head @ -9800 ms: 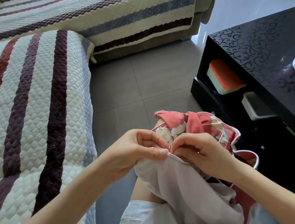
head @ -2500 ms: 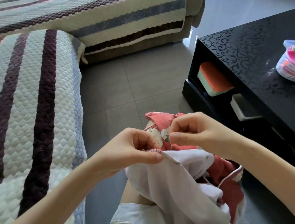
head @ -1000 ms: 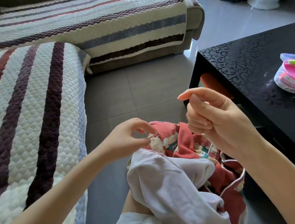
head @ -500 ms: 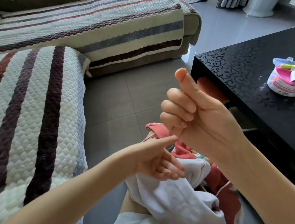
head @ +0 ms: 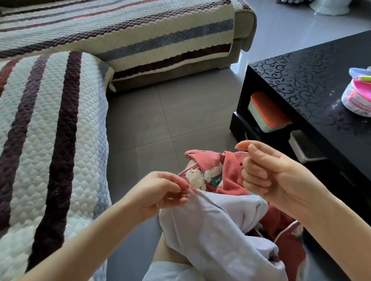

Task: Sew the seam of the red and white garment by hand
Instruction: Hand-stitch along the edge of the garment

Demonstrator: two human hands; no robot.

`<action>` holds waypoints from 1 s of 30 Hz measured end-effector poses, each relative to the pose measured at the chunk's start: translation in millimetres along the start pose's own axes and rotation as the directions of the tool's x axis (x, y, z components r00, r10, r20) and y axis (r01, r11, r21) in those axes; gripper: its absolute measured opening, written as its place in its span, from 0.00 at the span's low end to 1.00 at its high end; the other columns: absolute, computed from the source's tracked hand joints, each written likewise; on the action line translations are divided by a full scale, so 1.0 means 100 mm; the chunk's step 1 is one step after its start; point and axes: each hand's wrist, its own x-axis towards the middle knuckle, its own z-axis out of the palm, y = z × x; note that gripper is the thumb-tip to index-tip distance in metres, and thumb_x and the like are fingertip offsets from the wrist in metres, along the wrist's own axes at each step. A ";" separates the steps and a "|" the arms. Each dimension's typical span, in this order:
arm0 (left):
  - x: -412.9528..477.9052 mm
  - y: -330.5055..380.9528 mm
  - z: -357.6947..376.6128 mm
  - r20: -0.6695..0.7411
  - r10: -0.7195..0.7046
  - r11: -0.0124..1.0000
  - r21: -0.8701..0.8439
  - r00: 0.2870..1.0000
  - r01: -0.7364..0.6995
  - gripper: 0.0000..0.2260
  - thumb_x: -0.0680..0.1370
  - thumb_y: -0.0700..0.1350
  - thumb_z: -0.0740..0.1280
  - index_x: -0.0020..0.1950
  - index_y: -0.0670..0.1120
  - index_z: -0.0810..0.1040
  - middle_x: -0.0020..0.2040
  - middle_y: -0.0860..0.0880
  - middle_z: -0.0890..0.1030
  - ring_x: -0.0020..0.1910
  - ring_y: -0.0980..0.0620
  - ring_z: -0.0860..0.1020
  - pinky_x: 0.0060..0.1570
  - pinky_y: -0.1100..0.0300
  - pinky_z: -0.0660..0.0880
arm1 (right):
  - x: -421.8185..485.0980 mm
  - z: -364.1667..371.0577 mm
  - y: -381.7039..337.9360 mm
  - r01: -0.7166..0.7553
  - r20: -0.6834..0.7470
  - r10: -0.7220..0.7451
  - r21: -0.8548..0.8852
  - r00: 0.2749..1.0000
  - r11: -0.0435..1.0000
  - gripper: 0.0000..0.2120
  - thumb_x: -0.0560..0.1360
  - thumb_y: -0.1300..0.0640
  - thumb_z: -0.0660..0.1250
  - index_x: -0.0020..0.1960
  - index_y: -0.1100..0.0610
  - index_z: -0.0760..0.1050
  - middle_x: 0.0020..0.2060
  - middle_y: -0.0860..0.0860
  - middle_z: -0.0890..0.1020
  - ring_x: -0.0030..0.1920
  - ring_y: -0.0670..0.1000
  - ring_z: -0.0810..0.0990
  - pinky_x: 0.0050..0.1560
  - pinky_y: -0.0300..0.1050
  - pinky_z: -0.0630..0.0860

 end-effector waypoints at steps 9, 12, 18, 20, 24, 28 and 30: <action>0.02 -0.03 -0.01 0.011 0.015 0.967 -0.253 1.000 -0.011 0.03 0.78 0.34 0.63 0.43 0.38 0.74 0.30 0.46 0.78 0.24 0.55 0.75 0.19 0.71 0.65 | 0.42 -0.11 0.62 0.139 0.081 -0.147 -0.887 0.986 0.440 0.09 0.78 0.67 0.61 0.46 0.55 0.74 0.31 0.46 0.80 0.32 0.40 0.76 0.38 0.33 0.70; 0.04 -0.05 -0.03 0.023 0.022 0.988 -0.155 0.999 -0.018 0.09 0.77 0.41 0.65 0.37 0.42 0.73 0.28 0.48 0.73 0.21 0.58 0.68 0.20 0.71 0.61 | 0.50 -0.11 0.71 0.158 0.082 -0.237 -0.934 0.968 0.320 0.06 0.77 0.64 0.65 0.42 0.57 0.75 0.32 0.47 0.82 0.34 0.41 0.78 0.36 0.33 0.70; 0.09 -0.06 -0.05 -0.007 0.128 0.990 0.054 0.992 -0.127 0.16 0.77 0.47 0.67 0.30 0.44 0.72 0.24 0.50 0.67 0.22 0.55 0.62 0.25 0.65 0.52 | 0.62 -0.12 0.77 0.221 0.181 -0.326 -0.971 0.928 0.089 0.02 0.72 0.62 0.72 0.41 0.57 0.81 0.37 0.48 0.82 0.36 0.43 0.74 0.38 0.38 0.67; 0.10 -0.04 -0.08 0.007 0.164 0.983 0.083 0.986 -0.164 0.15 0.75 0.49 0.68 0.31 0.43 0.76 0.23 0.51 0.65 0.23 0.55 0.59 0.25 0.64 0.52 | 0.65 -0.13 0.78 0.215 0.184 -0.337 -0.975 0.924 0.059 0.02 0.71 0.63 0.71 0.41 0.57 0.81 0.37 0.48 0.83 0.38 0.45 0.76 0.38 0.38 0.65; 0.09 0.02 -0.09 0.054 0.194 0.971 0.129 0.980 -0.199 0.14 0.70 0.53 0.69 0.37 0.42 0.81 0.23 0.52 0.61 0.24 0.55 0.57 0.26 0.64 0.52 | 0.68 -0.13 0.76 0.233 0.198 -0.319 -0.970 0.927 0.075 0.02 0.72 0.63 0.71 0.41 0.58 0.81 0.37 0.48 0.83 0.36 0.42 0.72 0.37 0.38 0.65; 0.10 0.09 -0.10 0.137 0.181 0.981 0.050 0.974 -0.189 0.12 0.71 0.51 0.67 0.36 0.43 0.80 0.22 0.53 0.61 0.21 0.57 0.57 0.23 0.66 0.51 | 0.66 -0.12 0.75 0.296 0.251 -0.241 -0.940 0.937 0.171 0.02 0.71 0.60 0.71 0.42 0.55 0.81 0.38 0.46 0.83 0.38 0.46 0.77 0.40 0.41 0.72; 0.11 0.11 -0.10 0.157 0.181 0.982 0.024 0.971 -0.187 0.12 0.73 0.49 0.66 0.38 0.41 0.78 0.22 0.53 0.61 0.20 0.58 0.57 0.22 0.67 0.51 | 0.66 -0.12 0.75 0.303 0.250 -0.237 -0.927 0.939 0.221 0.02 0.72 0.59 0.70 0.43 0.54 0.81 0.39 0.45 0.83 0.39 0.46 0.79 0.41 0.43 0.73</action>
